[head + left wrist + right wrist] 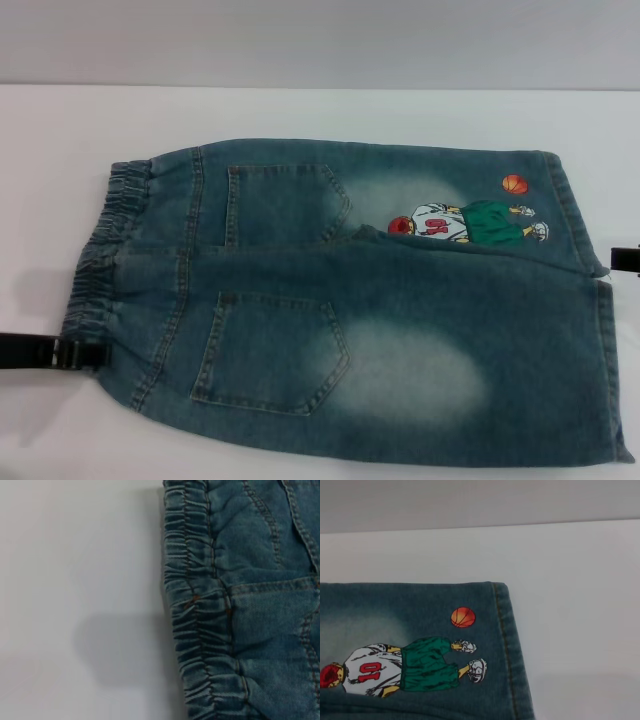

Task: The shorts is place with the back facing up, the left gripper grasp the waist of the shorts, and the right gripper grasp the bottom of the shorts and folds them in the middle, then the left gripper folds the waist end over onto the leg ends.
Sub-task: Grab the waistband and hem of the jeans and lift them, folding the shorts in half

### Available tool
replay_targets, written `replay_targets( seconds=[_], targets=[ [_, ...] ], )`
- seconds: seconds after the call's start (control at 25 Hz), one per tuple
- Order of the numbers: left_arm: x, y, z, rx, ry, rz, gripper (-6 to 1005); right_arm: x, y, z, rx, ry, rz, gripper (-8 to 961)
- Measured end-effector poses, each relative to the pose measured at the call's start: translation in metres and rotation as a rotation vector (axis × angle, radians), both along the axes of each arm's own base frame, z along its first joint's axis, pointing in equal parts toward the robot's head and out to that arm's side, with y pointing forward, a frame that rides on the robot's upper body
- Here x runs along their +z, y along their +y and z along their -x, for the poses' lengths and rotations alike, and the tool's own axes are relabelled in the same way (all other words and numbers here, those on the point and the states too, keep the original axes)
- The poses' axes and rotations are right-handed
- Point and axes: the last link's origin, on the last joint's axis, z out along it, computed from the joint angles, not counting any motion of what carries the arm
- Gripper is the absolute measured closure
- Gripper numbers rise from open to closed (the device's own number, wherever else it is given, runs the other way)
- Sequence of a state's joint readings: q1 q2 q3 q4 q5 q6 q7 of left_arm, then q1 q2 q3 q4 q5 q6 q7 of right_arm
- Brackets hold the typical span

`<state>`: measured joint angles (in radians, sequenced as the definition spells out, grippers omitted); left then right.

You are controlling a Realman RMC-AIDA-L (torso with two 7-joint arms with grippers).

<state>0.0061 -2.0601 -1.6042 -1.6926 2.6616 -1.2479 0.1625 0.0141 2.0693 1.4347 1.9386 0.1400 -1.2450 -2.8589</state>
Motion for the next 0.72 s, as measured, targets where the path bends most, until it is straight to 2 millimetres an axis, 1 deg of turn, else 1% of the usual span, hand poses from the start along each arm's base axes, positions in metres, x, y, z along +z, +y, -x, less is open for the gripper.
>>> replay_targets(
  seconds=[0.2,0.56,0.72],
  targets=[
    [-0.0036,-0.0008,-0.0013,-0.006,0.002,0.013,290,0.0005,0.0000,0.0004,0.007,-0.006,0.004,270],
    [0.0011,0.0010,0.0003,0.005,0.037,-0.010,290,0.0008,-0.0001,0.0009,0.010,-0.008,0.006,270],
    [-0.0012,0.0031,-0.0012,-0.001,0.040,-0.002,289,0.0008,-0.0001,0.0009,0.011,-0.009,0.006,270]
  ],
)
